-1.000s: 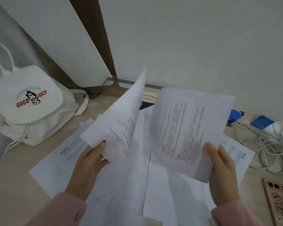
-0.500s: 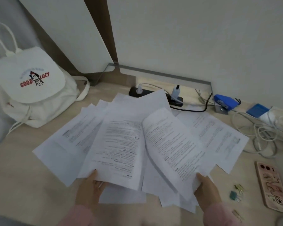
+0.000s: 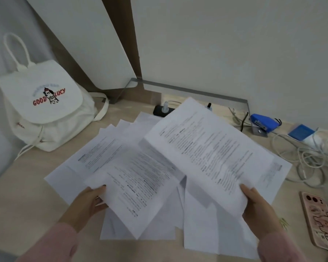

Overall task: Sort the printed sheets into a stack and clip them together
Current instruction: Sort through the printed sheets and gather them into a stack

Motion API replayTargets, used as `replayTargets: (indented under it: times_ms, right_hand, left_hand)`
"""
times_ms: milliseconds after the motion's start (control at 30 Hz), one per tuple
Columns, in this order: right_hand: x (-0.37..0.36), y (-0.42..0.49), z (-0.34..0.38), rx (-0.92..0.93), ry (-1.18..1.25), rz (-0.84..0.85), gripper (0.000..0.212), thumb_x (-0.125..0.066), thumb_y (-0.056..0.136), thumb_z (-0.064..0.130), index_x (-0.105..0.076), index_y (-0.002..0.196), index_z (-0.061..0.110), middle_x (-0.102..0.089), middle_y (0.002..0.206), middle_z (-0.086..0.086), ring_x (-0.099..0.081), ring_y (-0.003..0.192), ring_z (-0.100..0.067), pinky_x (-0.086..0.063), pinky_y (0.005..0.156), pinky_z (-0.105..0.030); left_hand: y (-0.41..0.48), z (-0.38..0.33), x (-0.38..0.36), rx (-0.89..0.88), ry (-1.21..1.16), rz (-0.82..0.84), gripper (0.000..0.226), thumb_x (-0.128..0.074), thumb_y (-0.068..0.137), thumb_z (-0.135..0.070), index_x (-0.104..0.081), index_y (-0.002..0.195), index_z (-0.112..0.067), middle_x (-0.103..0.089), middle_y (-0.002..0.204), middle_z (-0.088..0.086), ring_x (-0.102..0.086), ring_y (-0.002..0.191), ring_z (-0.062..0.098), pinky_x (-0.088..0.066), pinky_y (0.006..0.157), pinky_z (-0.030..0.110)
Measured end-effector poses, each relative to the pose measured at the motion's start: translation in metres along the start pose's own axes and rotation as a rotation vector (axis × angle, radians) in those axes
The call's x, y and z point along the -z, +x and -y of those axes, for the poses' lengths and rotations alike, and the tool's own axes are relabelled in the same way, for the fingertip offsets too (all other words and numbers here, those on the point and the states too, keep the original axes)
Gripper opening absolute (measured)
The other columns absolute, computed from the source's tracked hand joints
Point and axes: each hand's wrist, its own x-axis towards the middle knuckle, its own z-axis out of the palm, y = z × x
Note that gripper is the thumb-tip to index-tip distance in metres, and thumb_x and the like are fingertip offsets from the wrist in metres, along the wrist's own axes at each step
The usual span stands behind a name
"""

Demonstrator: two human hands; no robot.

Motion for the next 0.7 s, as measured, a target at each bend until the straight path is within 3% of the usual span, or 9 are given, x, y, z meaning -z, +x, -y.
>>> replayTargets:
  times_ms: [100, 200, 433, 500, 600, 700]
  right_hand:
    - [-0.009, 0.004, -0.001, -0.087, -0.221, 0.063, 0.031, -0.049, 0.09, 0.012, -0.059, 0.119, 0.012, -0.069, 0.114, -0.006, -0.062, 0.108, -0.028, -0.051, 0.085, -0.042]
    - [-0.017, 0.012, -0.012, -0.128, -0.45, 0.063, 0.028, -0.051, 0.089, 0.009, -0.062, 0.115, 0.006, -0.07, 0.11, -0.013, -0.064, 0.103, -0.031, -0.05, 0.085, -0.043]
    - [-0.065, 0.032, -0.04, -0.101, -0.754, 0.061, 0.018, -0.048, 0.091, 0.005, -0.066, 0.095, 0.003, -0.069, 0.101, -0.019, -0.064, 0.092, -0.034, -0.049, 0.087, -0.043]
    - [-0.081, 0.039, -0.043, -0.055, -0.827, 0.073, 0.017, -0.047, 0.092, 0.005, -0.064, 0.093, 0.004, -0.067, 0.099, -0.016, -0.063, 0.087, -0.028, -0.048, 0.086, -0.039]
    - [-0.107, 0.05, -0.046, 0.021, -0.905, 0.147, 0.016, -0.044, 0.093, 0.006, -0.06, 0.094, 0.007, -0.064, 0.092, -0.006, -0.058, 0.079, -0.014, -0.044, 0.072, -0.022]
    - [-0.125, 0.061, -0.052, 0.057, -0.987, 0.202, 0.02, -0.042, 0.094, 0.008, -0.059, 0.105, 0.009, -0.064, 0.1, -0.004, -0.06, 0.092, -0.018, -0.043, 0.076, -0.021]
  left_hand:
    - [0.002, -0.009, 0.001, 0.008, 0.088, 0.012, 0.019, -0.051, 0.092, -0.011, -0.058, 0.11, -0.013, -0.067, 0.103, 0.008, -0.063, 0.093, 0.026, -0.049, 0.07, 0.035]
    - [0.009, -0.013, 0.007, -0.041, 0.14, -0.1, 0.017, -0.054, 0.091, -0.015, -0.061, 0.107, -0.015, -0.066, 0.103, 0.009, -0.063, 0.09, 0.023, -0.049, 0.07, 0.034]
    - [0.022, 0.001, 0.005, 0.001, 0.045, -0.157, 0.032, -0.056, 0.09, -0.028, -0.056, 0.118, -0.012, -0.064, 0.112, 0.013, -0.06, 0.1, 0.029, -0.05, 0.077, 0.036]
    - [0.024, 0.005, 0.001, 0.0, 0.053, -0.153, 0.032, -0.058, 0.089, -0.021, -0.055, 0.119, -0.011, -0.063, 0.116, 0.014, -0.06, 0.104, 0.031, -0.049, 0.087, 0.041]
    - [0.027, 0.011, 0.0, -0.007, 0.077, -0.177, 0.033, -0.058, 0.089, -0.012, -0.051, 0.121, -0.011, -0.06, 0.114, 0.011, -0.057, 0.102, 0.028, -0.046, 0.087, 0.04]
    - [0.03, 0.013, 0.006, -0.032, 0.153, -0.193, 0.03, -0.055, 0.089, -0.008, -0.05, 0.117, -0.017, -0.06, 0.117, 0.01, -0.058, 0.103, 0.028, -0.047, 0.092, 0.047]
